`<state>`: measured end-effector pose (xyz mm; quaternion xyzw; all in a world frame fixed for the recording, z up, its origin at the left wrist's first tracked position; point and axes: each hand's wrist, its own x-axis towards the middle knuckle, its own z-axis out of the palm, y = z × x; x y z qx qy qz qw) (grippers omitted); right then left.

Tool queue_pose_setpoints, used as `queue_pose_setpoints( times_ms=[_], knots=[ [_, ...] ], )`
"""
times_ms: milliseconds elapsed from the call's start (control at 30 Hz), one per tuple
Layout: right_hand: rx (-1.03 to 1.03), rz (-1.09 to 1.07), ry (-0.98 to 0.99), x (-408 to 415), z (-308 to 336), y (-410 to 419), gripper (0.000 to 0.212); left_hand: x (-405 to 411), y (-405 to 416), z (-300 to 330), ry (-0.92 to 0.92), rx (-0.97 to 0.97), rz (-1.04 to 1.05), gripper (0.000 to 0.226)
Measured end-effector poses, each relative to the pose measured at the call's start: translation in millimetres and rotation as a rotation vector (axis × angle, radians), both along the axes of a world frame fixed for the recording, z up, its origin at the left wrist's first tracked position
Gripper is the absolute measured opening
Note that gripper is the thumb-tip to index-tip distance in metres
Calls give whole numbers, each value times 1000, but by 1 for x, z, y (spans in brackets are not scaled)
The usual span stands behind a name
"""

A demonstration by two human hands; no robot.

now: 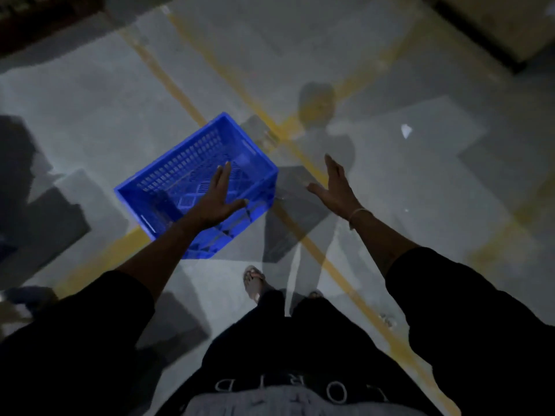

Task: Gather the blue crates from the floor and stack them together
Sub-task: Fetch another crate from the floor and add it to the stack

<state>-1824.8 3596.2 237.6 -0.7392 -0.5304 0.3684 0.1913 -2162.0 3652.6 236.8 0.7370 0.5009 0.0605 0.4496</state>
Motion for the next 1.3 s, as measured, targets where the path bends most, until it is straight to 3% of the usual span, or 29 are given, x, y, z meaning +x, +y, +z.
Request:
queue_pose_setpoints(
  times_ms=[400, 800, 1067, 1300],
  knots=[
    [72, -589, 163, 95, 21, -247, 91, 181, -100, -6, -80, -23, -375, 110],
    [132, -1100, 196, 147, 38, -566, 90, 364, -319, 25, -164, -104, -782, 101],
    [180, -1440, 192, 156, 38, -722, 91, 472, -447, 41, -137, -174, -1071, 115],
    [197, -1726, 222, 183, 31, -823, 89, 586, -541, 32, -22, -215, -1319, 99]
  ],
)
